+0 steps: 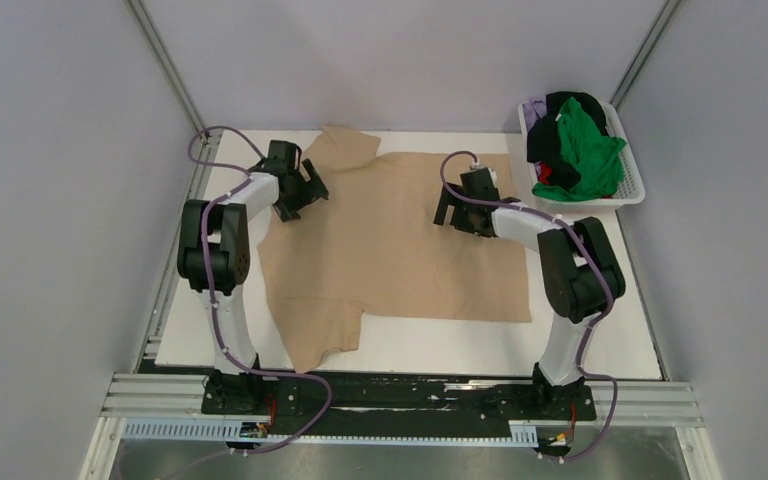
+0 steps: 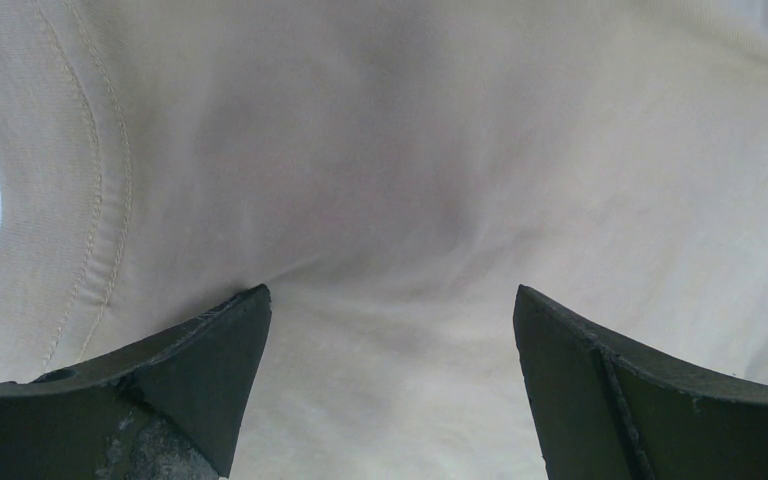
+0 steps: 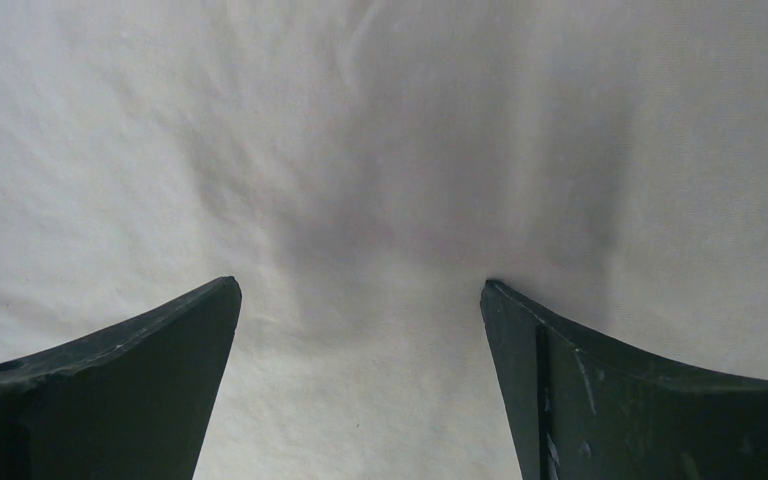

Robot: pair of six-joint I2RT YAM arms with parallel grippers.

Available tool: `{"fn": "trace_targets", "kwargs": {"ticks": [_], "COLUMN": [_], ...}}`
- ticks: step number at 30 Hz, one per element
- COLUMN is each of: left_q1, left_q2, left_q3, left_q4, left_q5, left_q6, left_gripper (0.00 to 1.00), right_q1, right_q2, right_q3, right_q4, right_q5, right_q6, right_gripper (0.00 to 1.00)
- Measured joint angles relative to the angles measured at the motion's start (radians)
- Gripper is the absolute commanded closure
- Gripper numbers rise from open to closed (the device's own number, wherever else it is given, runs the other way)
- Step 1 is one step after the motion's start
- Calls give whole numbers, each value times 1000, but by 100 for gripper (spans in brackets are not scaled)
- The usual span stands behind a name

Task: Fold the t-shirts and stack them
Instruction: Flatten out the tshirt, then grab the side of the flattened tshirt closest away from the robot with both arms

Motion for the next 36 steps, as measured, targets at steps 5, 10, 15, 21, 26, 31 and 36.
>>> {"fn": "trace_targets", "kwargs": {"ticks": [5,10,15,21,26,31,36], "left_q1": [31,40,40,-4,-179,-415,-582], "left_q2": [73,121,115,-52,-357,-637,-783], "left_q3": [118,196,197,37,-129,-320,-498], "left_q4": [-62,-101,-106,-137,-190,-299,-514], "left_q5": [26,26,36,-21,-158,-251,-278], "left_q6": [3,22,44,76,80,37,-89], "left_gripper": [0,0,0,0,0,0,0], "right_q1": [-26,-42,-44,-48,-51,-63,-69], "right_q2": [79,101,43,-253,-558,-712,-816], "right_q3": [99,128,84,-103,-322,-504,-558], "right_q4": [13,19,8,12,29,12,-17], "right_q5": [-31,-51,-32,55,135,178,191], "right_q6": [-1,0,3,41,116,187,202], "right_gripper": [0,0,0,0,0,0,0]}}
